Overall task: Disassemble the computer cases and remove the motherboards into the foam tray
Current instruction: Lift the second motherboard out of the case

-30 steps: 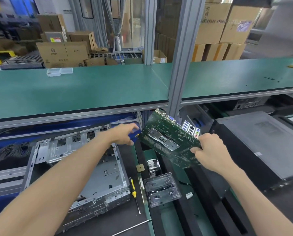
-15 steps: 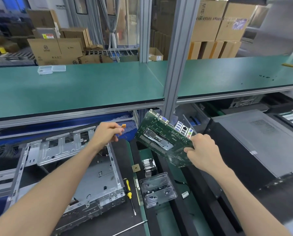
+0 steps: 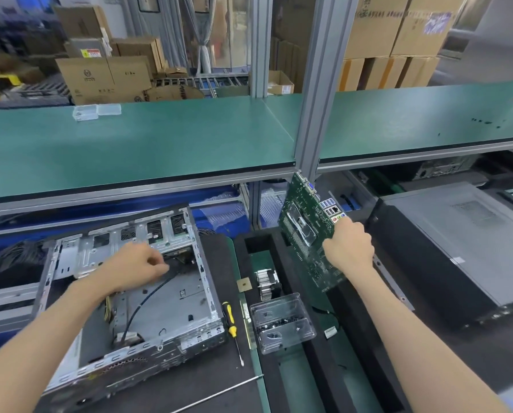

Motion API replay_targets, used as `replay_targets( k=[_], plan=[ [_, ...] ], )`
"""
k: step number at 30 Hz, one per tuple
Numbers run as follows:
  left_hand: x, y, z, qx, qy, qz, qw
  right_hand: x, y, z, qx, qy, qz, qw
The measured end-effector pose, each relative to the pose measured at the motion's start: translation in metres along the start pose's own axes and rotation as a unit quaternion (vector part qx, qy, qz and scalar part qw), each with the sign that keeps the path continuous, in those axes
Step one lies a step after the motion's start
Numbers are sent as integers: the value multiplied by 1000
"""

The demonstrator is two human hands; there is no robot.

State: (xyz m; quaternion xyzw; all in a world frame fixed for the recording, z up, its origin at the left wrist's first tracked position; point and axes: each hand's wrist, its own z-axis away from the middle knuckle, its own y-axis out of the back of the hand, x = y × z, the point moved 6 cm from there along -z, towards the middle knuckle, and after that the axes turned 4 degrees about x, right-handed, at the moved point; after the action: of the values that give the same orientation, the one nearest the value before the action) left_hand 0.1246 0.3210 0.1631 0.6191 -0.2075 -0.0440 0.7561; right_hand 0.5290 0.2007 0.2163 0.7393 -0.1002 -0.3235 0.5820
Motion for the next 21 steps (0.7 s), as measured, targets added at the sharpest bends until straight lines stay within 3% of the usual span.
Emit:
replay_targets(
  k=[4,7,13,21],
  plan=[
    [39,-13,-3,99,-57,73,991,-2,-24,-13,-17,-15,15,1000],
    [47,-40,-2,132,-54,100,985,-1,-47,-22,-40,-31,29,998],
    [38,-92,8,129,-17,100,987,18,-95,-35,-64,-65,19,996],
    [36,-112,12,162,-15,59,985,40,-123,-54,-68,-98,25,993]
  ],
)
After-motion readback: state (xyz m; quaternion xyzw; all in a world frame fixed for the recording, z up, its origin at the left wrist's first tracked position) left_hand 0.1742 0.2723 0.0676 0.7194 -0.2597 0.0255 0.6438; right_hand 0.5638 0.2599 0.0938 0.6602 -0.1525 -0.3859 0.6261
